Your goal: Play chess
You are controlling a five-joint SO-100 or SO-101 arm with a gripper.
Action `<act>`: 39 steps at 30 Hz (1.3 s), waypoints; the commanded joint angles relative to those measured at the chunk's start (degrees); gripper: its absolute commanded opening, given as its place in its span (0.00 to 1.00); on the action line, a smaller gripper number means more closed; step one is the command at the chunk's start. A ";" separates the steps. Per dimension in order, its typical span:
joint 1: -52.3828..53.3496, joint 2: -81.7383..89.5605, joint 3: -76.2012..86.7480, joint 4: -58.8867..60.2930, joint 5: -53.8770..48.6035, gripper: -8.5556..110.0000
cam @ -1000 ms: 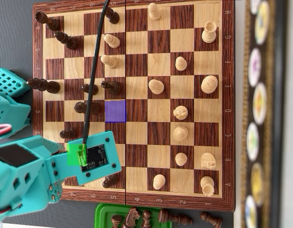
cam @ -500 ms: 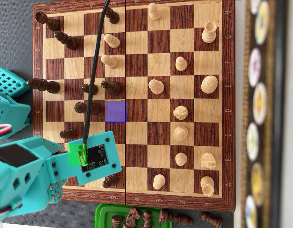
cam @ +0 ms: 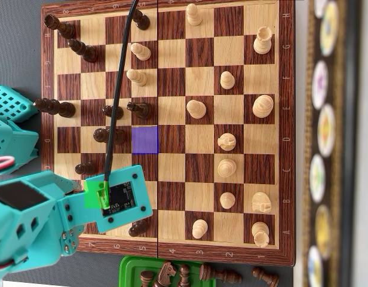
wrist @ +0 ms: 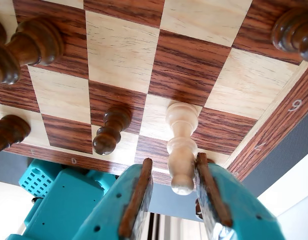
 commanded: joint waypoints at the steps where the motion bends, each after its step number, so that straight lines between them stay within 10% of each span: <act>1: 0.26 2.20 -1.14 -0.18 -0.09 0.19; 39: 1.58 2.46 -1.32 1.76 -0.35 0.12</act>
